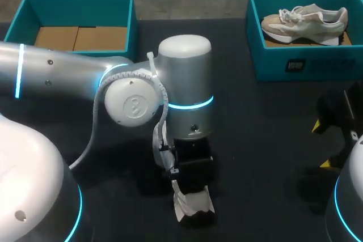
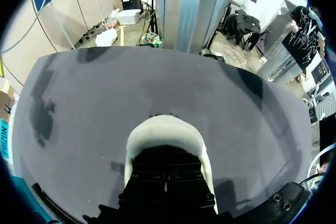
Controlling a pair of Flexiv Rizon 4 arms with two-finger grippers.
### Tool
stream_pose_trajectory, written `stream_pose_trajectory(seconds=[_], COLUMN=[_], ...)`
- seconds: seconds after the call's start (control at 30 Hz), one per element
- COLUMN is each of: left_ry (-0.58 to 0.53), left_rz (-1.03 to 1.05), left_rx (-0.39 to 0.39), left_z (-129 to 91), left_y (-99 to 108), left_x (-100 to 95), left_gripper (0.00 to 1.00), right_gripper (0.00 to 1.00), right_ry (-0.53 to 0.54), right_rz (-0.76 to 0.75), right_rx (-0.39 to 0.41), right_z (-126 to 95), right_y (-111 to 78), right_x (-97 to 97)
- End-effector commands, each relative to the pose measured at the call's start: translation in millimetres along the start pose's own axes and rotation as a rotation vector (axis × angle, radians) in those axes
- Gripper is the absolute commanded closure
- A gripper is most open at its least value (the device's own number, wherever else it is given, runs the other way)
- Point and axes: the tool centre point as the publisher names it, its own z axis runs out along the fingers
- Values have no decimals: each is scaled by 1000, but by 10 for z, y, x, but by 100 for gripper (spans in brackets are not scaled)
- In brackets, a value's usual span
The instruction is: Take the shoe out of the shoebox, open the shoe tongue, remove and reinsert the insole, then place the shoe into the shoebox
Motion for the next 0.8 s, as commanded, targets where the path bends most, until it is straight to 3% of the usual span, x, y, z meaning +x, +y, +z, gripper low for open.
stream_pose_trajectory(seconds=[0.03,0.27,0.6,0.8], left_ry=[16,9,-26,-20], left_rz=[3,-24,4,-19], left_rx=[0,-34,-108,-171], left_z=[209,188,-341,-496], left_y=[42,178,150,246], left_x=[-78,-51,112,117], left_gripper=[100,100,100,100], right_gripper=[0,0,0,0], right_ry=[-2,-2,-2,-2], right_rz=[1,1,1,1], right_rx=[2,2,2,2], right_z=[4,4,4,4], right_y=[-2,-2,-2,-2], right_x=[13,13,13,13])
